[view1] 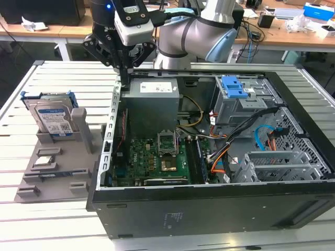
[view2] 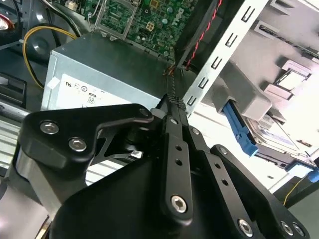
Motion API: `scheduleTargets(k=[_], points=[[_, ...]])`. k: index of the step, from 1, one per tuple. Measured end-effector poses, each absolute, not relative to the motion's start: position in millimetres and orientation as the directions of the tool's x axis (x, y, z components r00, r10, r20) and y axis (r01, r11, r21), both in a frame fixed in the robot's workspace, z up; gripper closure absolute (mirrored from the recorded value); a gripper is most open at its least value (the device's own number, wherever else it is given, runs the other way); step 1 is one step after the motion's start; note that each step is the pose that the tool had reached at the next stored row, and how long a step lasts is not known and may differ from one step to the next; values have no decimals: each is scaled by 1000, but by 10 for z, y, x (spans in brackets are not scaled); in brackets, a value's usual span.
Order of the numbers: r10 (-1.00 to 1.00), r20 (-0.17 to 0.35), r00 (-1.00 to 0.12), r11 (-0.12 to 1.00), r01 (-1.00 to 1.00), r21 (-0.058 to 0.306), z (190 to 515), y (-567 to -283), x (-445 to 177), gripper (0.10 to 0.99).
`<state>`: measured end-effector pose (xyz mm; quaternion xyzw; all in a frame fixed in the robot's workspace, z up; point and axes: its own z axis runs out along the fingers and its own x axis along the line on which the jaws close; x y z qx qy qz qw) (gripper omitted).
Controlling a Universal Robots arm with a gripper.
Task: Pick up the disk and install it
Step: 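Reach for the disk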
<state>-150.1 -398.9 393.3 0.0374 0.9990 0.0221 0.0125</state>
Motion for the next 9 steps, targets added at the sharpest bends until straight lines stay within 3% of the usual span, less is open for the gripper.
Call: scheduleTargets(k=[9], points=[[75, -23, -997, 996, 74, 45, 3933, -3989, -1713, 984]])
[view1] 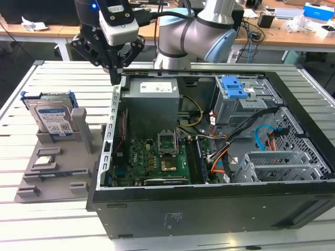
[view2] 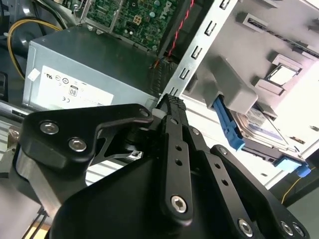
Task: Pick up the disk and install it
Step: 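Reach for the disk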
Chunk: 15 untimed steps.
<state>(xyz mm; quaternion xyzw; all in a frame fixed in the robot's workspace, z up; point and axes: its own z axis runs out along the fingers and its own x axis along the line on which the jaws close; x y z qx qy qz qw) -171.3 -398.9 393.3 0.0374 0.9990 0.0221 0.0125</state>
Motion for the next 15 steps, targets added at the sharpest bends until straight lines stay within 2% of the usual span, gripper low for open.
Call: scheduleTargets(k=[15], points=[[75, -23, -997, 996, 74, 45, 3933, -3989, -2048, 984]])
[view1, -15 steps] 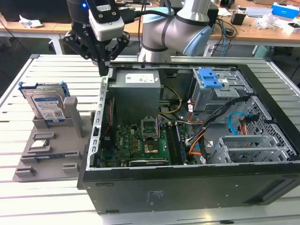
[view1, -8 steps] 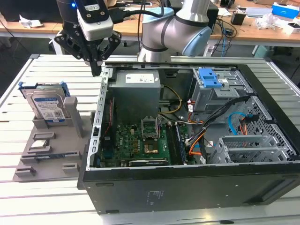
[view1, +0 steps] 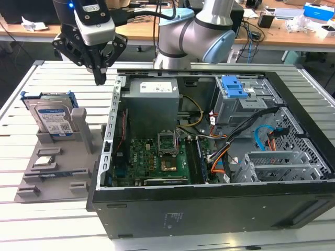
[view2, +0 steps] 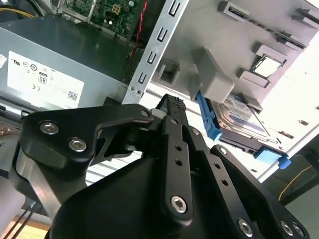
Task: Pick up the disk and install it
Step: 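Reach for the disk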
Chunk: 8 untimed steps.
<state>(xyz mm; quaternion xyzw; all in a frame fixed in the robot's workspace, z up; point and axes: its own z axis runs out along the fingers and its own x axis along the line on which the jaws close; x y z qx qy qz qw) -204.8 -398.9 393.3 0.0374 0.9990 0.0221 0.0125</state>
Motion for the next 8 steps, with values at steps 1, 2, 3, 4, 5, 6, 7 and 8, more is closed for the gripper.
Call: scheduleTargets(k=[1, 2, 3, 4, 5, 6, 7, 8], points=[[75, -23, -997, 996, 74, 45, 3933, -3989, -2074, 984], [75, -23, -997, 996, 74, 45, 3933, -3989, -2103, 984], [75, -23, -997, 996, 74, 45, 3933, -3988, -2117, 984], [75, -23, -997, 996, 74, 45, 3933, -3988, -2131, 984], [75, -23, -997, 996, 74, 45, 3933, -3988, -2161, 984], [75, -23, -997, 996, 74, 45, 3933, -3988, -2189, 984], [75, -23, -997, 996, 74, 45, 3933, -3989, -2214, 984], [75, -23, -997, 996, 74, 45, 3933, -3989, -2237, 984]])
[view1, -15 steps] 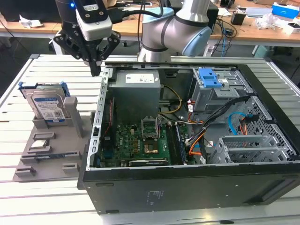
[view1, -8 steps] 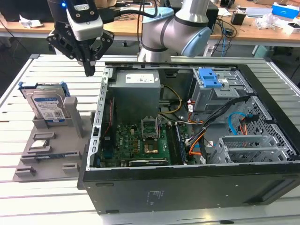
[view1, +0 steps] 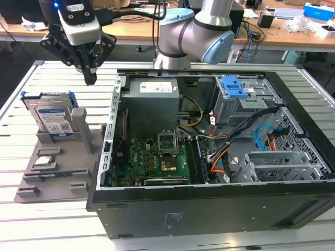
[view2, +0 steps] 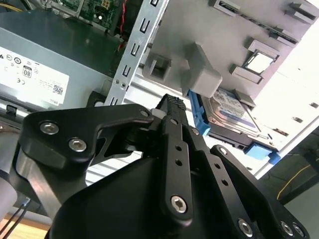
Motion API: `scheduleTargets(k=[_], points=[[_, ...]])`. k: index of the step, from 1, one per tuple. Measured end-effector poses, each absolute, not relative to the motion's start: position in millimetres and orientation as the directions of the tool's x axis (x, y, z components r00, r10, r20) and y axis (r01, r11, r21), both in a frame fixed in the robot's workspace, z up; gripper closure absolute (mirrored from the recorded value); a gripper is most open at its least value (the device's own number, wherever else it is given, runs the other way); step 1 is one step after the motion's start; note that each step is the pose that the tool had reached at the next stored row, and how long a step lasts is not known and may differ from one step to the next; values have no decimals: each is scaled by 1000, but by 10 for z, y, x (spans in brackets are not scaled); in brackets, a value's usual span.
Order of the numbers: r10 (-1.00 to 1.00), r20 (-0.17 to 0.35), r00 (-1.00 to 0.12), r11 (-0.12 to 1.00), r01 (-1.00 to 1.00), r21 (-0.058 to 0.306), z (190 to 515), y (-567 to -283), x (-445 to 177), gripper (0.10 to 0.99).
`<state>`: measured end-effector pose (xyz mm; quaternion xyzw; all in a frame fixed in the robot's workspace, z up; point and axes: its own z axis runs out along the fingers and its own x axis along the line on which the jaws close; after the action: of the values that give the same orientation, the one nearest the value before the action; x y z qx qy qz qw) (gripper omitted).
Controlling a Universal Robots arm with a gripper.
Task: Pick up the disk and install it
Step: 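Reach for the disk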
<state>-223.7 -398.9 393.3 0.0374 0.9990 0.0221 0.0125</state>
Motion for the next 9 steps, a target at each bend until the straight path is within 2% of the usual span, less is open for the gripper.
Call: scheduleTargets(k=[9], points=[[75, -23, -997, 996, 74, 45, 3933, -3988, -2529, 984]])
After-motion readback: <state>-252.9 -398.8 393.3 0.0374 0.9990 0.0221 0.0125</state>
